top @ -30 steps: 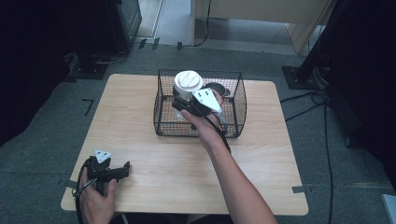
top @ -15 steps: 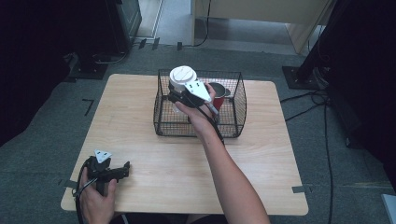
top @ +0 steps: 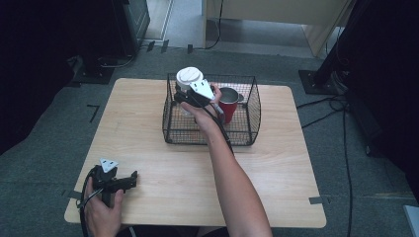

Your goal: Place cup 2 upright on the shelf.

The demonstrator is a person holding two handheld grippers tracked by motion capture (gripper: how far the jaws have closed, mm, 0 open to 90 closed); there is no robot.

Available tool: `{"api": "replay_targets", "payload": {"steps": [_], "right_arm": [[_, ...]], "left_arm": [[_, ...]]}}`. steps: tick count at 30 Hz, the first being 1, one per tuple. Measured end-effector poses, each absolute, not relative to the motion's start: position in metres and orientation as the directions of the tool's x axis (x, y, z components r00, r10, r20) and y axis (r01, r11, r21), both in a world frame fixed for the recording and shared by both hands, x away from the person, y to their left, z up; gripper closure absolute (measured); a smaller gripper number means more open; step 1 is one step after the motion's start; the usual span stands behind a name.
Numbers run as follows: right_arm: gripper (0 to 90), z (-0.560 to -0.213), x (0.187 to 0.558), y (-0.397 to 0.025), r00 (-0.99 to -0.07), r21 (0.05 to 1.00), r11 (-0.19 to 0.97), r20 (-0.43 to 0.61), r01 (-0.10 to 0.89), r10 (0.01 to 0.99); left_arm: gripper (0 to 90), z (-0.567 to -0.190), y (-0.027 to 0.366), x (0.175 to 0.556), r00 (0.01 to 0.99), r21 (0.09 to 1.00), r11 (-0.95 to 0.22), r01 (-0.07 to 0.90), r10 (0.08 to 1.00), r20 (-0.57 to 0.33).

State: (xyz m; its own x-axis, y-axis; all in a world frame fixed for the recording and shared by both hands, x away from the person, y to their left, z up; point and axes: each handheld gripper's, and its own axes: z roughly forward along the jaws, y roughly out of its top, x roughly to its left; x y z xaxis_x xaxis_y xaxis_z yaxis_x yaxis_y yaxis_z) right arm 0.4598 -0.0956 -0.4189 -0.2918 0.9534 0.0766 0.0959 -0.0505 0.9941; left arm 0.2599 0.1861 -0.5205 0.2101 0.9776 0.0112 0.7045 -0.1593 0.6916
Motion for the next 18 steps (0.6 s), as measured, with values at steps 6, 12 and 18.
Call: {"api": "replay_targets", "payload": {"steps": [6, 12, 18], "right_arm": [[15.8, -0.431, 0.466, -0.094, -0.284, 0.988, -0.031, 0.073, 0.149, 0.956], [15.8, -0.444, 0.470, -0.094, -0.287, 0.980, 0.016, 0.042, 0.197, 0.957], [15.7, -0.446, 0.471, -0.095, -0.287, 0.977, 0.004, 0.058, 0.213, 0.956]], "left_arm": [[0.0, -0.521, 0.186, 0.260, 0.210, 0.692, -0.159, 0.704, 0.978, 0.011], [0.0, -0.521, 0.186, 0.260, 0.210, 0.692, -0.159, 0.704, 0.978, 0.011], [0.0, -0.521, 0.186, 0.260, 0.210, 0.692, -0.159, 0.704, 0.978, 0.011]]}}
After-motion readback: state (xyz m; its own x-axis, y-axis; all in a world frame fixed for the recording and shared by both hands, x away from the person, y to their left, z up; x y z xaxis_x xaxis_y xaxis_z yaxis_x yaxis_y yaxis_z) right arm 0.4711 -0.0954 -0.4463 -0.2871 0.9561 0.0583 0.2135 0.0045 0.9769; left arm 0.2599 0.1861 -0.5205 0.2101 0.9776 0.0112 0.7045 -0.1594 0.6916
